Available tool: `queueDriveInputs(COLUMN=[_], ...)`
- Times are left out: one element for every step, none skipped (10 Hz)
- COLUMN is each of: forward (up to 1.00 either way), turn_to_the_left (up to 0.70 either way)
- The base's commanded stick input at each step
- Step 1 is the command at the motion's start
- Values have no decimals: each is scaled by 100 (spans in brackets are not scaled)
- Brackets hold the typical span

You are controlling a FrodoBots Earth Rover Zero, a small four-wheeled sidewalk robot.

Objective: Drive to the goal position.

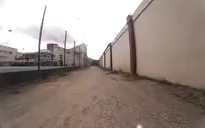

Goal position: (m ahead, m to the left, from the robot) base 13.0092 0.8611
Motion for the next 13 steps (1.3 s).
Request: queueDriveInputs(forward=[30, 30, 30, 30, 30, 30, 30, 30, 30, 30, 30, 30, 30], turn_to_the_left=[0, 0, 0, 0, 0, 0, 0, 0, 0, 0, 0, 0, 0])
